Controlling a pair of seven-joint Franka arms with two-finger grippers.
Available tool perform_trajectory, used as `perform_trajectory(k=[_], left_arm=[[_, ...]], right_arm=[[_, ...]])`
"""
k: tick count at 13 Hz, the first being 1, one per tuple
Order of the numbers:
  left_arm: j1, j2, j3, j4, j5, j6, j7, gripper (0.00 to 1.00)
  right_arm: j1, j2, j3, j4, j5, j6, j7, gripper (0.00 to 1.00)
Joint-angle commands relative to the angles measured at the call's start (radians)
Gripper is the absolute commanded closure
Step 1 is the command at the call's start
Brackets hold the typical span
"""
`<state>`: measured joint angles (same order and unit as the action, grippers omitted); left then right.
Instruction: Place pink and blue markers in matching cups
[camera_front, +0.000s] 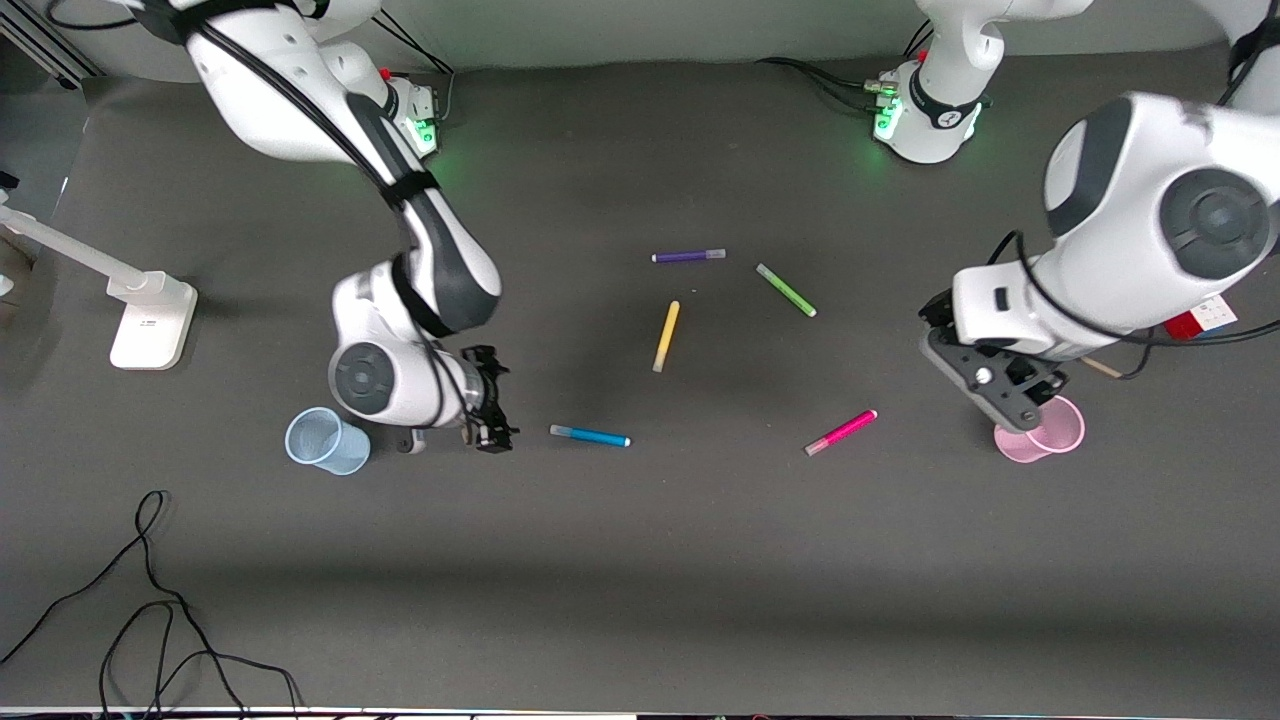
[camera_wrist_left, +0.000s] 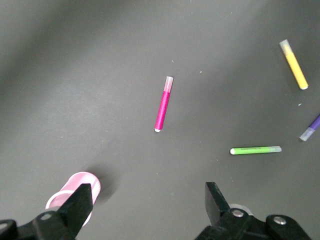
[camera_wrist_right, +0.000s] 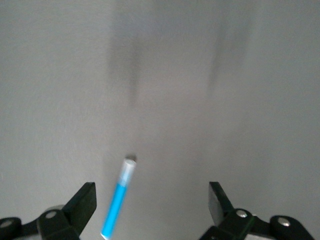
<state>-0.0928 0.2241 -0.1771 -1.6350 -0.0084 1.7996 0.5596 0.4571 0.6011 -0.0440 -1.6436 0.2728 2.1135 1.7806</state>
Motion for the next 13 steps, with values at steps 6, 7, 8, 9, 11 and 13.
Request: perform_trajectory(k=[6,7,8,9,11,13], left_arm=[[-0.036,0.059,0.004,-0.316,0.077,0.453,-0.063,0.00],[-0.042,0.089,0.004,-0.331,0.088,0.489,-0.073,0.00],[-0.054,0.121,0.005,-0.339,0.094,0.533,-0.089,0.01],[-0.062,0.159,0.005,-0.347,0.099,0.579,-0.107,0.00],[-0.068,0.213,0.005,-0.358,0.117,0.645,-0.118,0.00],[-0.071,0.254,0.007,-0.356,0.122,0.662,-0.118,0.01]], right_arm=[[0.103,0.147,-0.017,0.037,-0.030,0.209,0.264,0.05],[0.106,0.154,-0.017,0.039,-0.052,0.229,0.267,0.05],[0.107,0.167,-0.017,0.042,-0.053,0.239,0.267,0.08],[0.112,0.178,-0.017,0.048,-0.055,0.246,0.267,0.11],[0.117,0.195,-0.017,0.056,-0.067,0.252,0.266,0.20],[0.117,0.201,-0.017,0.057,-0.073,0.266,0.266,0.36]])
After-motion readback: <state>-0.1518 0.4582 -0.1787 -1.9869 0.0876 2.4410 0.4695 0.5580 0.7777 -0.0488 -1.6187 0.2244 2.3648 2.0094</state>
